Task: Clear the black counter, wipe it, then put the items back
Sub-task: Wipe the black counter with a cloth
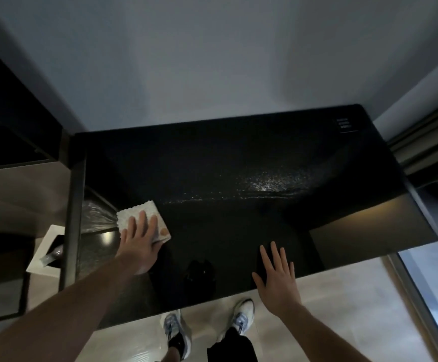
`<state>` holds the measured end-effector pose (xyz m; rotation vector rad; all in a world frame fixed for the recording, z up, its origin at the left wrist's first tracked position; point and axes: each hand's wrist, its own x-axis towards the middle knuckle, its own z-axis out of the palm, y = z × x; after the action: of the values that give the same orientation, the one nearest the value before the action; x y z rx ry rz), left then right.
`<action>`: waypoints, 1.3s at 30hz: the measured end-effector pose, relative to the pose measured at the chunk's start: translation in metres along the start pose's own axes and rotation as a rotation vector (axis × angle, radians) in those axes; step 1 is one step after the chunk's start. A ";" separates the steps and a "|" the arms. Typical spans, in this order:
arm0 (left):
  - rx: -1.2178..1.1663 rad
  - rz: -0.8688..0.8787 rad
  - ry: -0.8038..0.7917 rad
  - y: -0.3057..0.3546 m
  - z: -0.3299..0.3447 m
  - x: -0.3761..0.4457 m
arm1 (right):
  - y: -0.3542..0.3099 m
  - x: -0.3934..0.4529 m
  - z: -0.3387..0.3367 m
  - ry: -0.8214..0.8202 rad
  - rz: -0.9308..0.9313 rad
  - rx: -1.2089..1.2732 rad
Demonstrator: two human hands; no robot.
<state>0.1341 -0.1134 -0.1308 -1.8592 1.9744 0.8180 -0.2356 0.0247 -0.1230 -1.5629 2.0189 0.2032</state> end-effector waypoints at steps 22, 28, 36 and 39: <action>0.084 0.296 -0.088 0.274 0.018 0.049 | 0.173 0.043 -0.092 -0.039 0.115 0.116; 0.153 0.377 -0.069 0.321 0.023 0.063 | 0.206 0.051 -0.109 -0.069 0.177 0.108; 0.090 0.415 -0.018 0.390 0.033 0.081 | 0.252 0.081 -0.145 -0.070 0.173 0.114; 0.067 0.414 0.036 0.423 0.042 0.087 | 0.282 0.097 -0.161 -0.054 0.151 0.101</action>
<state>-0.2968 -0.1604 -0.1334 -1.4561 2.4195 0.8158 -0.5672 -0.0437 -0.1026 -1.3312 2.0729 0.1967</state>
